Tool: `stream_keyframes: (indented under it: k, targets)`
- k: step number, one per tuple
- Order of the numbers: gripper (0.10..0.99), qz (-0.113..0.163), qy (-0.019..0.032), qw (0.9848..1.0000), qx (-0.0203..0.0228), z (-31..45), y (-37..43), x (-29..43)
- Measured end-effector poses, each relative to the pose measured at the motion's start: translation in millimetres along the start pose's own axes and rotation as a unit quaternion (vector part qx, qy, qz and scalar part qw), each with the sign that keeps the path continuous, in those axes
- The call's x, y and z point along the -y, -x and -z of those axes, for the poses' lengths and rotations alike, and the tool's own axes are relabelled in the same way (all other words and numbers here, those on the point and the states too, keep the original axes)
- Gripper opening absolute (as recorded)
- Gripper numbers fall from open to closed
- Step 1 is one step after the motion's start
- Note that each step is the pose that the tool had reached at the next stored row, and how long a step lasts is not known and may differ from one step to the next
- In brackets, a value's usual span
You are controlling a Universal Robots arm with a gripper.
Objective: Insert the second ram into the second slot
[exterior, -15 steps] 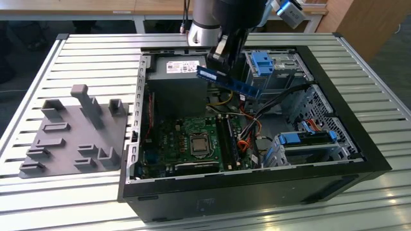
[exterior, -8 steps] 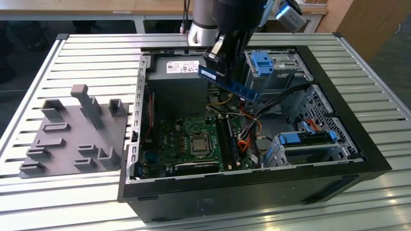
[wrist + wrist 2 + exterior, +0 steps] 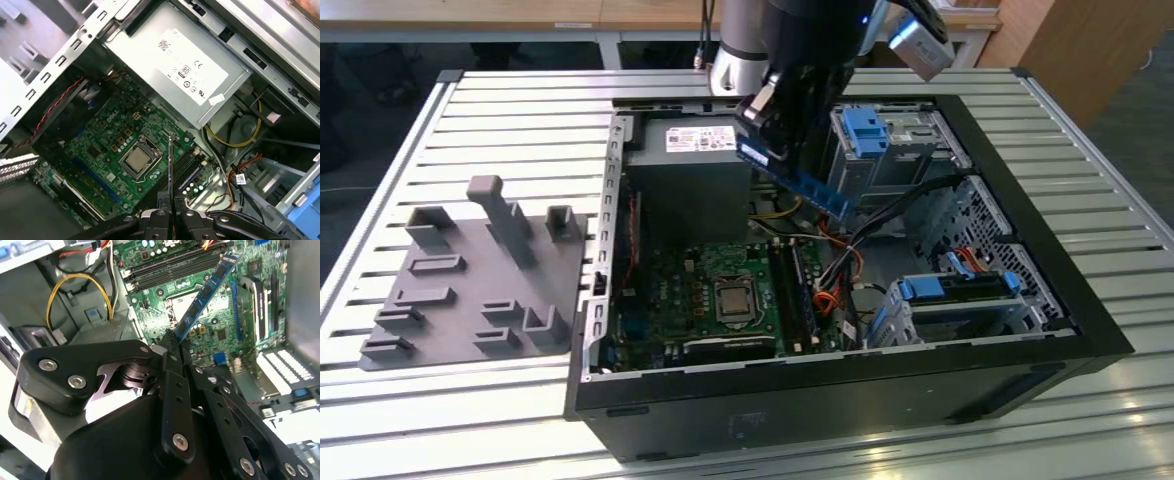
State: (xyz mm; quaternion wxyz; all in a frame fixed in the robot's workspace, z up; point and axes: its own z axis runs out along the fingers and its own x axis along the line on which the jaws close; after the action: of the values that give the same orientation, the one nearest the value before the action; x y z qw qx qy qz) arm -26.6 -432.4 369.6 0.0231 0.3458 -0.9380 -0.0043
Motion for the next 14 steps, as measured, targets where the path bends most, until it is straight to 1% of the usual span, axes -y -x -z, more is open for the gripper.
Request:
stream_keyframes:
  k: [2,4,7,10,14]
  targets:
    - [0.137,-0.018,0.0003,0.9998,0.0001,-0.7,0.0,0.0]
    - [0.137,-0.036,0.0007,0.9994,0.0002,-1.3,0.1,0.0]
    - [0.137,-0.063,0.0012,0.998,0.0004,-2.4,0.1,0.1]
    - [0.137,-0.089,0.0018,0.996,0.0006,-3.4,0.1,0.1]
    - [0.137,-0.125,0.0025,0.9922,0.0008,-4.7,0.2,0.1]
